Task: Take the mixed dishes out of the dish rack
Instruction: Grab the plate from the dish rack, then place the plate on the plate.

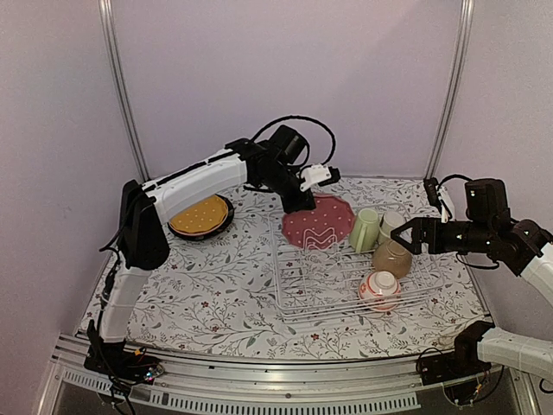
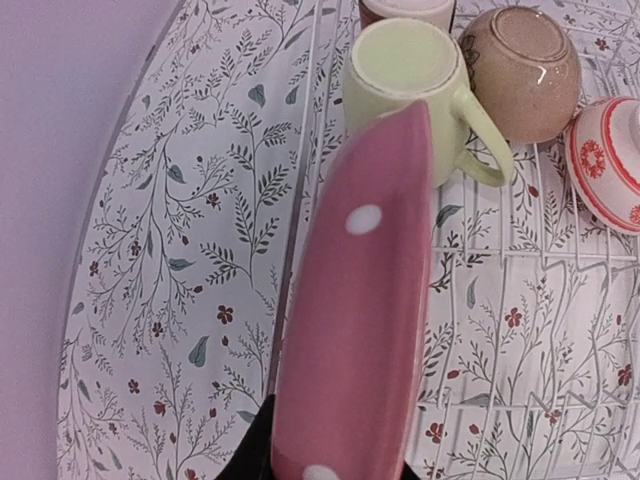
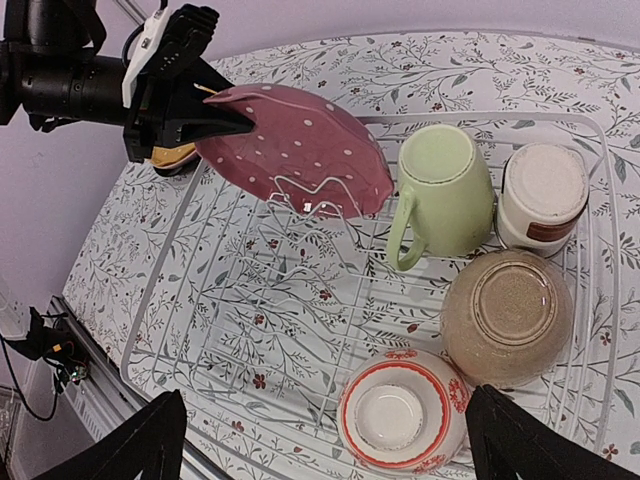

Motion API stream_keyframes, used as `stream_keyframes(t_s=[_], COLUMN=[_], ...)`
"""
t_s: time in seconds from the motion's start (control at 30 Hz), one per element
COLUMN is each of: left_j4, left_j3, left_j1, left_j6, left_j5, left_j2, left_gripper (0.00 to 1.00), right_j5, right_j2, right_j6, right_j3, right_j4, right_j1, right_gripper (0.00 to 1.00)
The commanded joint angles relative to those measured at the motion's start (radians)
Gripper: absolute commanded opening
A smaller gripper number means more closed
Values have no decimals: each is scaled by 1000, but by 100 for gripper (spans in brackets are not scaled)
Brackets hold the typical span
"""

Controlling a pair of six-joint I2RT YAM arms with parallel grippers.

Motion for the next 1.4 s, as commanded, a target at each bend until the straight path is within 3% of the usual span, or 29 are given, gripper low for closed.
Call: stream_keyframes(t_s=[0.0,0.7,0.93,1.37], left_j4=[94,142,182,383], left_j3=[20,-1,-86,-619], left_j1=[-34,-40,85,497], left_j6=[24,26,-286,-845], left_j5=[10,-136,-223,-184], left_j2=[-120,-350,-464,-755], left_gripper=[0,0,0,0], right_j5=[12,-4,-18,-36], right_j2=[0,39,66,81], right_j6=[-8,-3,-4,-5], right_j3=[19,32,43,35], right_j4=[-17,28,47,58], right_j1=[-3,-4,-4,-4], right_gripper=[99,99,99,99])
